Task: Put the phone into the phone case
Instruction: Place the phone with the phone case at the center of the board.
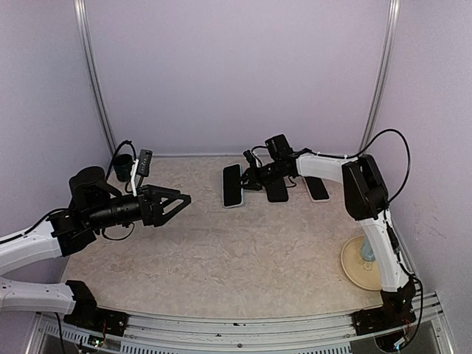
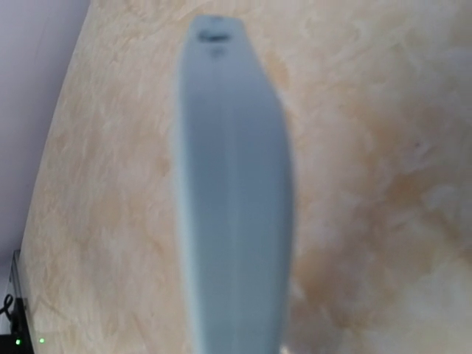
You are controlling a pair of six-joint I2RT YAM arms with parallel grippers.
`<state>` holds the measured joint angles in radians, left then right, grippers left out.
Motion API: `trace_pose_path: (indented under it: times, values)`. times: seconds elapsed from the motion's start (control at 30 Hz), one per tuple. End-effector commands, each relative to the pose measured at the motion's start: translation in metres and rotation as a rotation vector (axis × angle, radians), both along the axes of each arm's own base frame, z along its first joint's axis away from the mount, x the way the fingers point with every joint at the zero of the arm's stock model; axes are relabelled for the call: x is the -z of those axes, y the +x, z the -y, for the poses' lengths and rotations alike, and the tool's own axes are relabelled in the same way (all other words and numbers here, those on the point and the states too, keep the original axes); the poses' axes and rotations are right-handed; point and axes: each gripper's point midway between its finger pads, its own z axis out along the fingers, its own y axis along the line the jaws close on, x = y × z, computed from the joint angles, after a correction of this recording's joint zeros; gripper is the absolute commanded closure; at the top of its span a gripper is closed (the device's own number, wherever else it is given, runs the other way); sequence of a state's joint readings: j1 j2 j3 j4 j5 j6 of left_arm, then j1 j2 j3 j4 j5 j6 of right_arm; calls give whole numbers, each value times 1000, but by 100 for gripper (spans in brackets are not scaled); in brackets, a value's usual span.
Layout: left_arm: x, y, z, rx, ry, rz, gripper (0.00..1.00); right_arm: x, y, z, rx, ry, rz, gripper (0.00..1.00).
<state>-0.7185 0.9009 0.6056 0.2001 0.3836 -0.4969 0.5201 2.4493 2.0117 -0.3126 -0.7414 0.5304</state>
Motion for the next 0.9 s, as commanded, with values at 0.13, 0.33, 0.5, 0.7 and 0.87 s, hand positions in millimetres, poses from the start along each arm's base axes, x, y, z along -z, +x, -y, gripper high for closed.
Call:
trace_pose_path:
  times: [0.13,0.33,0.5,0.7,0.87]
  values:
    - [-4,0,-6,-21,-14,12,1,-17,23,-5,-6,60,34,100]
    - [-3,0,-7,-29,-9,9,1,-7,33,-2,6,60,28,100]
    - [-3,1,-8,-35,-10,9,1,1,39,-1,16,51,26,100]
    - [-2,3,-8,-44,-8,7,1,14,41,-1,14,46,8,100]
    - [-1,4,-8,-47,-7,5,1,23,45,2,31,29,6,89]
